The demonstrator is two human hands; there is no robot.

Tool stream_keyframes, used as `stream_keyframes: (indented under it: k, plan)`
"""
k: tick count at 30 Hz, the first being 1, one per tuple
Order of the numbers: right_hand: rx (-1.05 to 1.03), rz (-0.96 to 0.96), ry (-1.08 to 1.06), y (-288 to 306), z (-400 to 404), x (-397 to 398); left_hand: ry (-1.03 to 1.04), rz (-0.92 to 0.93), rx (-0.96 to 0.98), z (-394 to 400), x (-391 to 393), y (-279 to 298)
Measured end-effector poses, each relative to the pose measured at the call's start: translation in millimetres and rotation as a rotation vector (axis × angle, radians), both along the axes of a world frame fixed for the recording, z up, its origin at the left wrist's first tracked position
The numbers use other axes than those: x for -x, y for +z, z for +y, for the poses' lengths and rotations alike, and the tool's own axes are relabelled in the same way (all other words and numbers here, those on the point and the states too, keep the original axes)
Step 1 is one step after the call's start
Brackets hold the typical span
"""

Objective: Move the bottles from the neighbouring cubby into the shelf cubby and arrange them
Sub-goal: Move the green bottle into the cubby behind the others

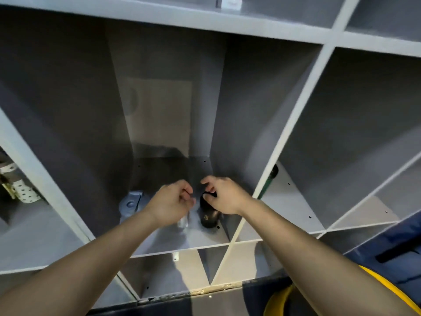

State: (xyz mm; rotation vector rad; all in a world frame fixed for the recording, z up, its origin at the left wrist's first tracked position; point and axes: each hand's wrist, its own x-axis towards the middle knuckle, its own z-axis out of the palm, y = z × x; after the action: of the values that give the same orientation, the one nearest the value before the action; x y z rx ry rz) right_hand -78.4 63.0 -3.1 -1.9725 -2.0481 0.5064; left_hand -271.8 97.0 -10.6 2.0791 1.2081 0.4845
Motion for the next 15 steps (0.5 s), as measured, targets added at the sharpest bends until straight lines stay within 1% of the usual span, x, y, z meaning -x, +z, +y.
stream_keyframes:
  k: [4,6,8,10,12,15]
  plan:
    - [-0.163,-0.006,-0.012,55.7,-61.9,-6.2,-0.109,0.002,-0.161,-23.8,-23.7,42.6]
    - [-0.195,-0.018,-0.045,72.8,-94.8,-16.3,-0.207,0.042,-0.201,-42.9,-38.7,62.8]
    - [-0.218,-0.037,-0.09,81.2,-124.6,-33.8,-0.327,0.084,-0.198,-67.0,-56.6,79.6]
    - [-0.214,-0.094,-0.152,81.0,-144.2,-61.9,-0.4,0.068,-0.136,-90.1,-77.3,87.5]
    - [-0.197,-0.12,-0.231,74.2,-153.5,-96.2,-0.413,0.006,-0.045,-106.6,-100.3,84.4]
    - [-0.15,-0.129,-0.336,60.9,-152.5,-147.6,-0.358,-0.116,0.19,-113.2,-143.6,68.0]
